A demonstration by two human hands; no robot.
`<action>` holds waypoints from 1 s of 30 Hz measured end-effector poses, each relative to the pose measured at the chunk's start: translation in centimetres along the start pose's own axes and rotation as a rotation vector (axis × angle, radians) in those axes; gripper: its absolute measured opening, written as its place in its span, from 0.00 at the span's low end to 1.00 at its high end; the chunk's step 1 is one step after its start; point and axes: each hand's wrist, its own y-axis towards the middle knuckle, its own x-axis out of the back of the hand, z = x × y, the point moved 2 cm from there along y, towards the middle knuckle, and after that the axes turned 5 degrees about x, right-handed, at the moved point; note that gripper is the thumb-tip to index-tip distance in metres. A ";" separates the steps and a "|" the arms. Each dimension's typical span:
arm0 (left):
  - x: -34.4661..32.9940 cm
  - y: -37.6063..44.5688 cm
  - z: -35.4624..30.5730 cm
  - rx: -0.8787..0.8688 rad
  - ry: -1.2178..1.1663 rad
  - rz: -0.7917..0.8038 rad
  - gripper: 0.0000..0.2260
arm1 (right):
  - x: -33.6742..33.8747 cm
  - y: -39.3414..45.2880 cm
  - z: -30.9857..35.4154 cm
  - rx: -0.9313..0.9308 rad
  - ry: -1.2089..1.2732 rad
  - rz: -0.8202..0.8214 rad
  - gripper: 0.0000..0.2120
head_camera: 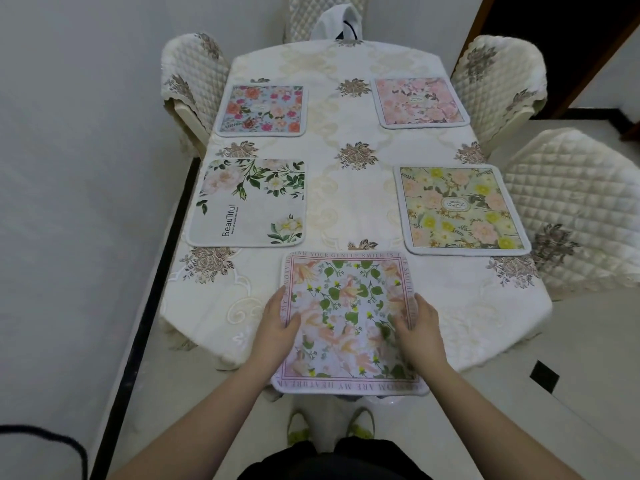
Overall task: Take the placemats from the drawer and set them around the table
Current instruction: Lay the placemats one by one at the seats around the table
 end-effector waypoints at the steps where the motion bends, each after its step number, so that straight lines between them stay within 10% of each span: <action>1: 0.3 -0.1 -0.2 0.035 -0.122 0.000 0.25 | 0.5 0.0 0.1 -0.028 0.096 -0.022 0.31; 13: 1.3 0.3 1.1 0.061 -0.140 0.131 0.30 | 2.0 -1.2 -0.4 -0.106 0.257 0.117 0.28; 30: -0.9 0.0 -9.9 -0.256 -0.094 0.291 0.28 | 10.5 -9.0 -1.9 -0.133 0.483 -0.331 0.30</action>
